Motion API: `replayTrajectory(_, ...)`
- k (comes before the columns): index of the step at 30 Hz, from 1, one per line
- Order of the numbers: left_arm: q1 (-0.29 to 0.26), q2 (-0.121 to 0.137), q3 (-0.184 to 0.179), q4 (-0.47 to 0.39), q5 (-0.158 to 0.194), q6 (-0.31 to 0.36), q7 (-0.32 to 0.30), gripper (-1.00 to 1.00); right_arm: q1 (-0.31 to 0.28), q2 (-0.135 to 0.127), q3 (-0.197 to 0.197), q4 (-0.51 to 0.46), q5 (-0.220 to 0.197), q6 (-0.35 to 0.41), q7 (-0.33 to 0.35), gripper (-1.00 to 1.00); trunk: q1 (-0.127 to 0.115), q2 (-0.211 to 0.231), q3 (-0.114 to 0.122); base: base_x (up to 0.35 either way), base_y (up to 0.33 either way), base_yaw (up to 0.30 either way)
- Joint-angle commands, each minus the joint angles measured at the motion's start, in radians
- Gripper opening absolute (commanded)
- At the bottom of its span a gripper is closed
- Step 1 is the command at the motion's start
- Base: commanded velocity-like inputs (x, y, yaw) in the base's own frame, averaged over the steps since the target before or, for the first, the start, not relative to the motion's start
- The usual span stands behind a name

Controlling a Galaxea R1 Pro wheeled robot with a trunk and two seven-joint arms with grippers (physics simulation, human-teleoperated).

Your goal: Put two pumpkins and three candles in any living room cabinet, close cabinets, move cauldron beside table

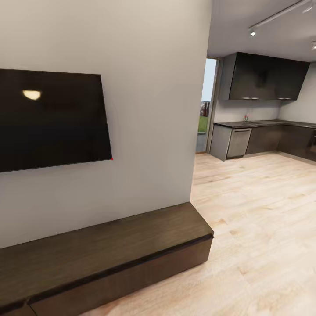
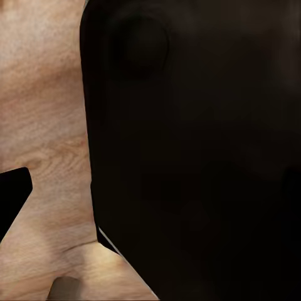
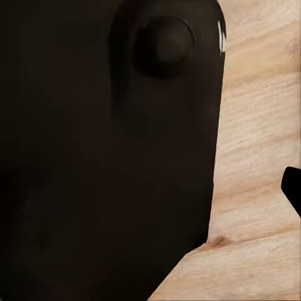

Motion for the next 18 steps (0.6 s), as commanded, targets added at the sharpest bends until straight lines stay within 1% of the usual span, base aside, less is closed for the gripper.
replayTrajectory(1, 0.003, 0.003, 0.002, -0.006, 0.003, -0.006, -0.006, 1.0, -0.006, 0.0, 0.002, -0.005, 0.006, 0.004, -0.002, 1.0, 0.0, 0.0, -0.001, 0.0, 0.0, 0.0)
replayTrajectory(5, 0.002, 0.002, 0.001, -0.028, 0.003, -0.013, -0.008, 1.0, -0.007, 0.0, 0.002, -0.005, 0.006, 0.003, -0.003, 1.0, 0.0, 0.0, -0.001, -0.044, -0.019, 0.0)
replayTrajectory(6, 0.002, -0.003, 0.001, -0.034, 0.003, -0.019, -0.008, 1.0, -0.009, 0.001, 0.002, -0.007, 0.002, 0.0, -0.006, 1.0, 0.0, 0.0, -0.001, -0.152, -0.134, 0.0)
replayTrajectory(12, 0.002, -0.012, 0.002, -0.068, 0.003, -0.052, -0.005, 1.0, -0.012, 0.003, 0.0, -0.011, -0.006, -0.023, -0.013, 1.0, 0.0, 0.0, -0.001, -0.167, -0.216, 0.005)
replayTrajectory(14, 0.002, -0.012, 0.002, -0.079, 0.003, -0.064, -0.005, 1.0, -0.011, 0.003, 0.001, -0.011, -0.006, -0.024, -0.014, 1.0, 0.0, 0.0, -0.001, -0.154, -0.254, 0.146)
replayTrajectory(18, 0.002, -0.012, 0.002, -0.081, 0.003, -0.072, -0.005, 1.0, -0.012, 0.004, 0.001, -0.011, -0.006, -0.024, -0.015, 1.0, 0.0, 0.0, -0.001, -0.153, -0.257, 0.238)
